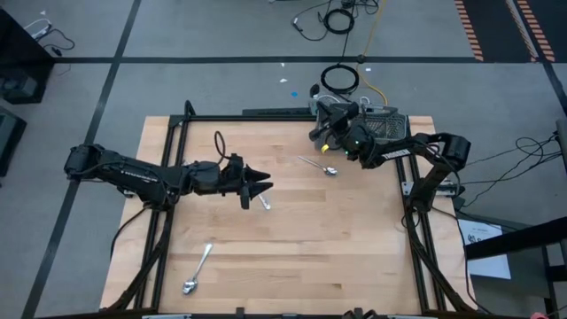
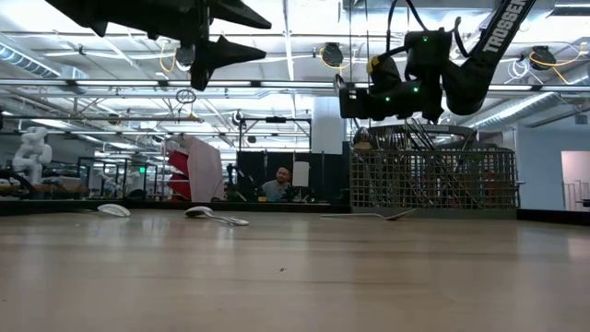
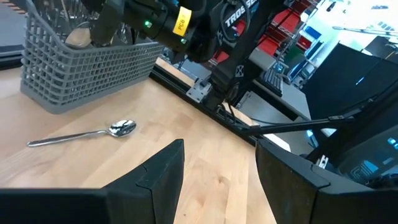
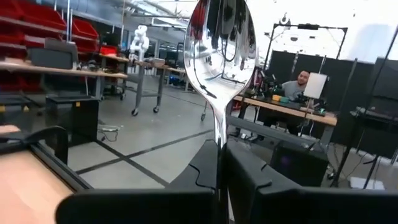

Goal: Sort silverware
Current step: Put the silver spoon into the gray utensil holder

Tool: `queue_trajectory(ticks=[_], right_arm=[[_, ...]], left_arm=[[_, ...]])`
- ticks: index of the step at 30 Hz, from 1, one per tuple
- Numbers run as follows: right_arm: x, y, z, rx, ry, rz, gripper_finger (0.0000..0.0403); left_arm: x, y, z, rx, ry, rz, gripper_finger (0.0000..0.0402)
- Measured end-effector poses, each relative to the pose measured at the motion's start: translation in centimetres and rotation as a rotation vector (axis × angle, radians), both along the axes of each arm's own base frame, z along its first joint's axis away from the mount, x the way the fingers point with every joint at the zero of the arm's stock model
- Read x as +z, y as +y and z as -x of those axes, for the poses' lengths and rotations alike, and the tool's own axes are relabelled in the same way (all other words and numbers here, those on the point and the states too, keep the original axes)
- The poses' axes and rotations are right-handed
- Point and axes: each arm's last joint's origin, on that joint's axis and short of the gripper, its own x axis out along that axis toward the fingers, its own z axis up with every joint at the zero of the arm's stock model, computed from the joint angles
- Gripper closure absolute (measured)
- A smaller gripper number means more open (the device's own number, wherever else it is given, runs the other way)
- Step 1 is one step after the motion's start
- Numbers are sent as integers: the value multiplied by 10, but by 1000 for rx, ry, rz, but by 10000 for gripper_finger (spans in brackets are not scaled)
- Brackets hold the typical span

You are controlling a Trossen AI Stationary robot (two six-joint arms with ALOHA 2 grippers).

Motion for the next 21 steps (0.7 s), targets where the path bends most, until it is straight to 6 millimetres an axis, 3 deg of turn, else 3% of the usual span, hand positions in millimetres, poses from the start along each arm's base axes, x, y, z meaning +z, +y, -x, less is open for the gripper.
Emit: queue_trajectory(ticks=[21], right_arm=[[2,4,1,-88,-5,-22,295]], left_arm=[[-1,0,0,0,8,0,197]])
